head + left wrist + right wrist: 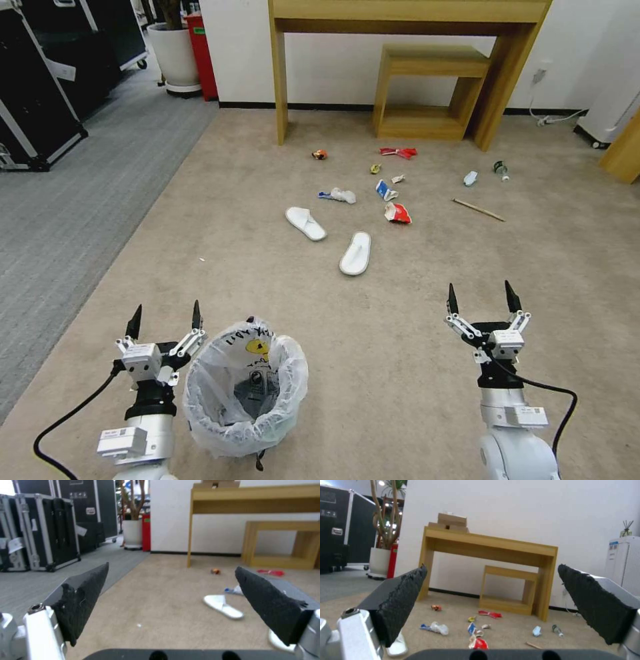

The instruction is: Pick up the trash bin and place the garbage on the floor into it.

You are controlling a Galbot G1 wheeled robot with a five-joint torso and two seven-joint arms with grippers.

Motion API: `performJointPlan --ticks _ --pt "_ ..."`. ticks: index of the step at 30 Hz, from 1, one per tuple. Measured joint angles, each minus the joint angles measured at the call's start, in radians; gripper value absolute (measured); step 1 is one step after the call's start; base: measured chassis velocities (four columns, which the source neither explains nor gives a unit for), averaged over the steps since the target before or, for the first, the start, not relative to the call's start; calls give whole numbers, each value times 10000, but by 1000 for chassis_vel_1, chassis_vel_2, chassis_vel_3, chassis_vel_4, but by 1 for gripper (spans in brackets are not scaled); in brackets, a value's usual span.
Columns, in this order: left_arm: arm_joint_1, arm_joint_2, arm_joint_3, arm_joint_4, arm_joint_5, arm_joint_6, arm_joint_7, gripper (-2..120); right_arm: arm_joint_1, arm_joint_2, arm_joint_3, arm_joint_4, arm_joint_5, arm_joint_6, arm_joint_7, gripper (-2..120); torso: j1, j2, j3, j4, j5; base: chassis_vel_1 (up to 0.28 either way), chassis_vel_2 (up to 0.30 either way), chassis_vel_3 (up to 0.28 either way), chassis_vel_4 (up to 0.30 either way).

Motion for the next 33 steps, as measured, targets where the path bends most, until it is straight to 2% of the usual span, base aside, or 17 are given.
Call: performJointPlan --ticks 8,11,12,16,17,19,20,24,25,27,28,32,33 --pt "511 585 -299 -454 -407 959 -454 100 6 -252 61 -80 246 0 9 100 0 1 0 0 -4 0 0 0 0" --pt "823 1174 -475 -684 -667 1500 -808 100 -16 -393 63 -203 270 -6 11 100 0 1 0 -1 -5 0 0 0 0" --pt "823 1174 -475 -684 -667 1500 -808 100 -16 -393 63 -203 270 -6 11 100 0 1 0 -1 -5 0 0 0 0" --pt "1460 2284 -536 -981 -1255 2362 -1437 100 17 -445 37 -335 336 -53 19 100 0 1 0 1 -4 0 0 0 0" --pt "1460 2284 -536 -981 -1255 2362 -1437 100 17 -445 37 -335 336 -53 19 100 0 1 0 1 -4 0 0 0 0" --pt "1710 2897 -432 -1019 -1695 2923 -1819 100 10 -437 16 -386 335 -53 20 100 0 0 0 1 -5 0 0 0 0" --pt "1710 2897 -432 -1019 -1695 2923 -1819 100 10 -437 16 -386 335 -53 20 100 0 0 0 1 -5 0 0 0 0" --pt "1977 3882 -256 -1671 -3113 3993 -2473 100 0 -416 23 -475 314 -39 30 100 0 1 0 0 -4 0 0 0 0" --pt "1977 3882 -256 -1671 -3113 3993 -2473 100 0 -416 23 -475 314 -39 30 100 0 1 0 0 -4 0 0 0 0" --pt "2075 4475 -303 -2169 -4540 4643 -2916 100 -8 -430 63 -482 314 -32 55 100 0 1 0 -1 -4 0 0 0 0" --pt "2075 4475 -303 -2169 -4540 4643 -2916 100 -8 -430 63 -482 314 -32 55 100 0 1 0 -1 -4 0 0 0 0" --pt "1690 5783 -795 -2858 -7598 5941 -4013 100 -71 -461 152 -445 298 -29 101 100 0 1 0 0 -4 0 0 0 0" --pt "1690 5783 -795 -2858 -7598 5941 -4013 100 -71 -461 152 -445 298 -29 101 100 0 1 0 0 -4 0 0 0 0"
